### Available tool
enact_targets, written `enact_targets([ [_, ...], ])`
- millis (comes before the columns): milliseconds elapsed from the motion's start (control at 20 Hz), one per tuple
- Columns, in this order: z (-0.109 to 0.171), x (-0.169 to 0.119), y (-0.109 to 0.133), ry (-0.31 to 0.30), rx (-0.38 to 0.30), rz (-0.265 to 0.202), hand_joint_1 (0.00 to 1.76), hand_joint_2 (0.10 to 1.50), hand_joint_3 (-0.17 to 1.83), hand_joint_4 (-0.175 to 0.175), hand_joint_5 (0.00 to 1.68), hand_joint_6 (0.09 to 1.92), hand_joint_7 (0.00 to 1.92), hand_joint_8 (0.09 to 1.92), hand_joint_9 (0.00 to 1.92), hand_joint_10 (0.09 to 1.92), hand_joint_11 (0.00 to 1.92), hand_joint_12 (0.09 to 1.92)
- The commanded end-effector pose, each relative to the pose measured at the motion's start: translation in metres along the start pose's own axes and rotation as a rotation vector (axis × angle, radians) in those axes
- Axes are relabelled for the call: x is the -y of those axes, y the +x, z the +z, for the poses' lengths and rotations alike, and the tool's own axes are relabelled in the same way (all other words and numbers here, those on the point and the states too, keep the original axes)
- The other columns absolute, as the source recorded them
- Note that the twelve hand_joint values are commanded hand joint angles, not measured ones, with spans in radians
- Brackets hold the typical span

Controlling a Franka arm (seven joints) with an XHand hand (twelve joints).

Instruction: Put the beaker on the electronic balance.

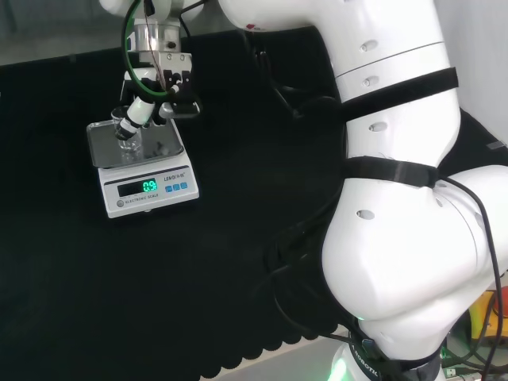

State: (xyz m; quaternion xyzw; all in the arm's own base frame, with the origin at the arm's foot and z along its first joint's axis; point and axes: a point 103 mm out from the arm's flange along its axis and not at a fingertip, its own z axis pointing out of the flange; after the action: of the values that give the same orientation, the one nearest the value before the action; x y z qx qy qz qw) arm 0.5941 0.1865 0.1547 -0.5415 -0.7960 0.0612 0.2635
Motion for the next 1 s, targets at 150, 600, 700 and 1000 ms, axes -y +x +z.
enact_targets([
  [150,0.004,-0.003,-0.005,0.014,0.01,-0.003,1.2,0.55,0.84,-0.175,1.3,0.71,1.72,0.4,1.76,0.54,1.51,0.79],
  [600,-0.009,0.001,-0.001,0.024,-0.011,-0.012,1.2,0.55,0.85,-0.175,1.3,0.71,1.72,0.4,1.76,0.54,1.51,0.79],
  [700,-0.008,0.0,0.0,0.019,-0.021,-0.026,1.2,0.55,0.85,-0.175,1.3,0.71,1.72,0.4,1.76,0.54,1.51,0.79],
  [1000,-0.007,-0.001,-0.001,0.007,-0.037,-0.034,1.2,0.55,0.85,-0.175,1.3,0.71,1.72,0.4,1.76,0.55,1.51,0.79],
])
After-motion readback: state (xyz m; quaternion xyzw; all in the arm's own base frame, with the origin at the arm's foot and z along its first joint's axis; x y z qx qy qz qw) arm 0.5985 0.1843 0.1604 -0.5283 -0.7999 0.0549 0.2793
